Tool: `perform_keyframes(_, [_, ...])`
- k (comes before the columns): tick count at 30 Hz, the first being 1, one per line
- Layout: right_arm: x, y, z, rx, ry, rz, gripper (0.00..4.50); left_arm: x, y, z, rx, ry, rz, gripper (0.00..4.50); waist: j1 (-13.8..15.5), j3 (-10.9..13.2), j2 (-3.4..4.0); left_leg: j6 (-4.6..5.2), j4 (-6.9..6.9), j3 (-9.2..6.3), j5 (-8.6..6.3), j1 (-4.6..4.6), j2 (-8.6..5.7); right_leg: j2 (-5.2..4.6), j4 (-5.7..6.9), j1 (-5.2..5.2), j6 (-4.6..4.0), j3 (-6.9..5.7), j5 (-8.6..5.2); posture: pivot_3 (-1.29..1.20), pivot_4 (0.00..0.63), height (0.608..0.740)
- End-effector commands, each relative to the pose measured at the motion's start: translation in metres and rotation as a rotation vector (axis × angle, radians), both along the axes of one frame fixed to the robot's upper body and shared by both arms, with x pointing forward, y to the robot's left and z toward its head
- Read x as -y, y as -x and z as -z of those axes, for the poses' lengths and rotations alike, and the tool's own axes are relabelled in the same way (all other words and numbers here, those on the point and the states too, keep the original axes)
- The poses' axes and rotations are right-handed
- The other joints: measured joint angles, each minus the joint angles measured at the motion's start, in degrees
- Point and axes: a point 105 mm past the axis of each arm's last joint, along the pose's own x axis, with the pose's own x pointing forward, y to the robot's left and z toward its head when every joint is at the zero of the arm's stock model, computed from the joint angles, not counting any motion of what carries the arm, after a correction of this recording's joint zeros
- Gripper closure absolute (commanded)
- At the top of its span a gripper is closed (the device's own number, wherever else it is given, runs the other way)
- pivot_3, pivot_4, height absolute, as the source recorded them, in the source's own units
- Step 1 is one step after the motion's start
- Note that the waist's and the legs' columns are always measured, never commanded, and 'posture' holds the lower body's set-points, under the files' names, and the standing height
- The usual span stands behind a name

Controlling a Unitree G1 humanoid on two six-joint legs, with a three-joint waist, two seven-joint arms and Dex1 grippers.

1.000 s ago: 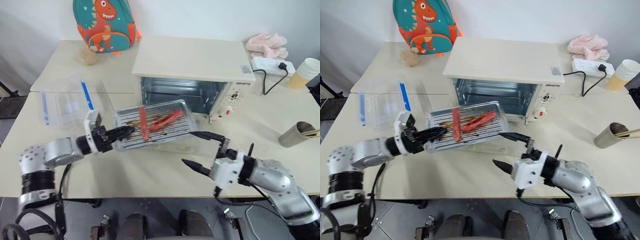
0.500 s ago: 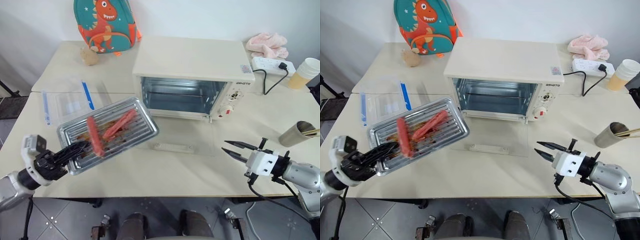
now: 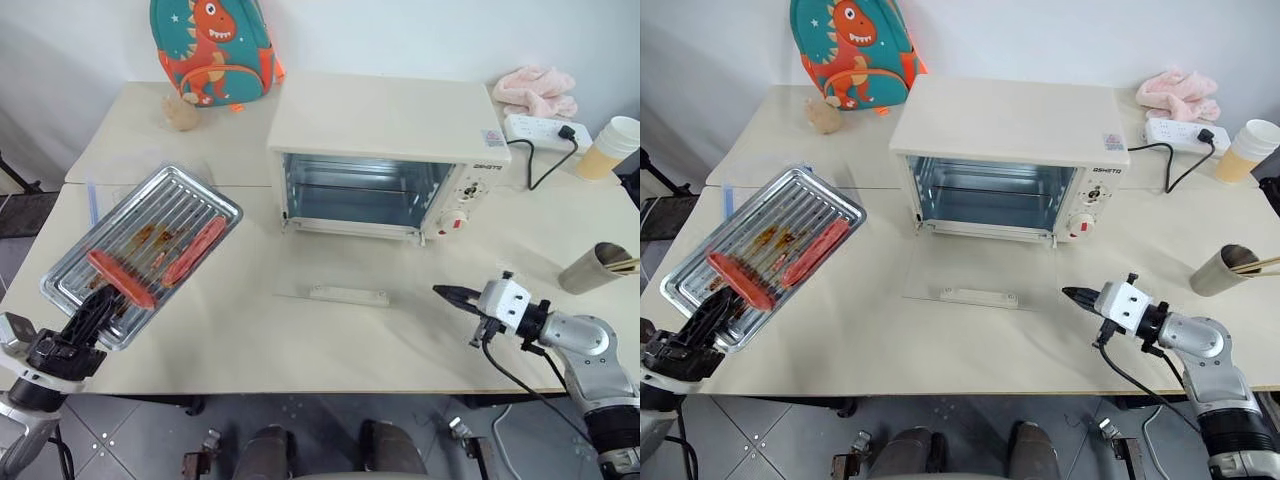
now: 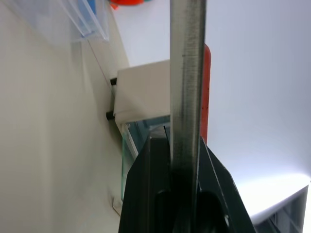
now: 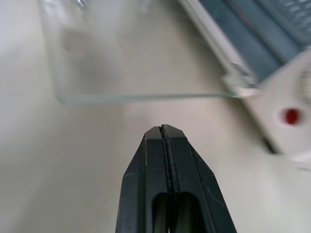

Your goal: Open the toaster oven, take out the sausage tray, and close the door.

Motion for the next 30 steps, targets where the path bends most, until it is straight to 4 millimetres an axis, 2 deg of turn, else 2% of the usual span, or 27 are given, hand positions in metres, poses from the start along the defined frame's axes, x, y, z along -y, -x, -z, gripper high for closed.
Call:
perform_keyframes(1, [-0.016, 0.009, -0.022, -0.017, -0.121, -0.111, 4.48, -0.004, -0.006, -0.011, 0.037, 0.016, -0.039, 4.50, -0.02, 0.00, 0.00, 0.00, 0.00, 0.00, 0.00, 0.00, -0.01, 0.01, 0.01, 0.00, 0.00, -0.02, 0.00, 0.00, 0.150, 0.740])
perform_keyframes(6, [-0.021, 0.009, -0.041, -0.037, -0.211, -0.129, 4.48, -0.004, -0.018, -0.008, 0.017, 0.050, -0.051, 4.50, -0.01, -0.01, -0.01, 0.01, 0.00, 0.01, -0.01, 0.00, -0.06, 0.01, 0.02, 0.00, 0.01, -0.01, 0.00, 0.00, 0.150, 0.740])
perform_keyframes(10, [-0.021, 0.007, -0.064, 0.038, -0.228, -0.120, 4.48, -0.007, -0.019, -0.007, 0.003, 0.056, -0.047, 4.50, 0.02, -0.01, -0.01, 0.02, -0.01, 0.01, -0.03, -0.03, -0.11, 0.01, 0.00, -0.04, 0.01, -0.03, 0.01, 0.00, 0.150, 0.740])
perform_keyframes(20, [-0.005, -0.005, -0.118, 0.226, -0.233, -0.058, 4.48, -0.006, -0.016, -0.002, -0.028, 0.048, 0.002, 4.50, -0.02, 0.00, -0.02, 0.01, -0.03, 0.03, -0.04, -0.03, -0.15, 0.06, -0.02, -0.05, 0.01, -0.03, 0.01, 0.00, 0.150, 0.740])
perform_keyframes(25, [-0.005, -0.008, -0.125, 0.245, -0.284, -0.040, 4.48, -0.002, -0.013, -0.002, -0.046, 0.015, 0.069, 4.50, 0.03, 0.00, -0.02, 0.01, -0.03, 0.01, -0.04, -0.06, -0.15, 0.06, -0.03, -0.05, 0.01, -0.06, 0.01, 0.00, 0.150, 0.740])
perform_keyframes(27, [-0.008, 0.001, -0.115, 0.166, -0.266, -0.100, 4.48, 0.005, -0.010, -0.003, -0.060, -0.020, 0.139, 4.50, 0.02, 0.00, -0.02, 0.01, -0.04, 0.01, -0.04, -0.05, -0.14, 0.05, -0.03, -0.05, 0.01, -0.05, 0.01, 0.00, 0.150, 0.740])
perform_keyframes(30, [-0.007, 0.024, -0.093, -0.011, -0.260, -0.168, 4.48, 0.031, -0.009, 0.001, -0.141, -0.116, 0.345, 4.50, 0.44, 0.00, -0.02, 0.00, -0.11, -0.06, -0.04, -0.05, -0.13, 0.05, -0.02, -0.06, 0.01, -0.06, 0.01, 0.00, 0.150, 0.740])
